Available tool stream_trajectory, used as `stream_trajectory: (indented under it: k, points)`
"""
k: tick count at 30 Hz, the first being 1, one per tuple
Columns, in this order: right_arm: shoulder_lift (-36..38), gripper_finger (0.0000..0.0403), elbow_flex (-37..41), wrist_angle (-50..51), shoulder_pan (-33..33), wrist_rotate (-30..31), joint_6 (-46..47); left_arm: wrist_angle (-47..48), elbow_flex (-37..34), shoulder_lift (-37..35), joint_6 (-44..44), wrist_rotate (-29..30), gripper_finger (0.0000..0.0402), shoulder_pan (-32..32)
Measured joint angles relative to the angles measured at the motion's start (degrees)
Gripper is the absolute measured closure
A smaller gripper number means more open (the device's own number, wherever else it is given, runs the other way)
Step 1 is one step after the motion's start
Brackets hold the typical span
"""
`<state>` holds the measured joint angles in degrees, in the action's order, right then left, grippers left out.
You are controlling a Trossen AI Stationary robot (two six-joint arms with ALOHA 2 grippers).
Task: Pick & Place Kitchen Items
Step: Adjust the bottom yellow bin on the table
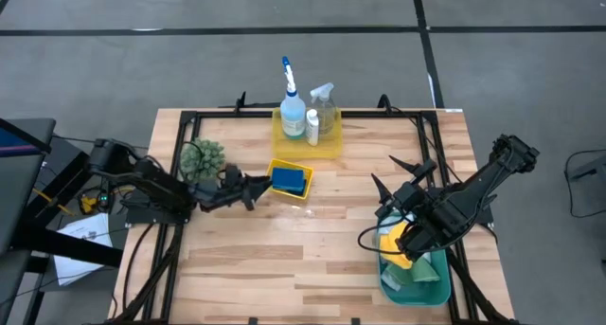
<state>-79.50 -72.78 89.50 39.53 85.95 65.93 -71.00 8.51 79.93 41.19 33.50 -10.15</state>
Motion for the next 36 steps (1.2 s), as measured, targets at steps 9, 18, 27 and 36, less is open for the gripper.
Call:
stream_trajectory:
  k: [9,18,27,36]
  points:
    - [0.0,0.0111,0.0,-0.01,-0.75,-0.22,0.0,19.05,7.98,-0.26,-10.26,-3.73,0.0295,-10.75]
    - [0.0,0.0111,0.01,0.0,-1.36,-0.89,-0.14,47.29,29.1,11.58,-17.32,5.69,0.0399,-16.07]
    - [0.0,0.0111,0.01,0.09,-0.99,-2.03,-0.58,59.14,40.47,22.34,-17.44,9.97,0.0401,-10.61]
    - [0.0,0.0111,0.01,-0.14,-0.94,-1.97,-1.44,61.2,40.92,25.92,-12.06,12.22,0.0401,-7.98]
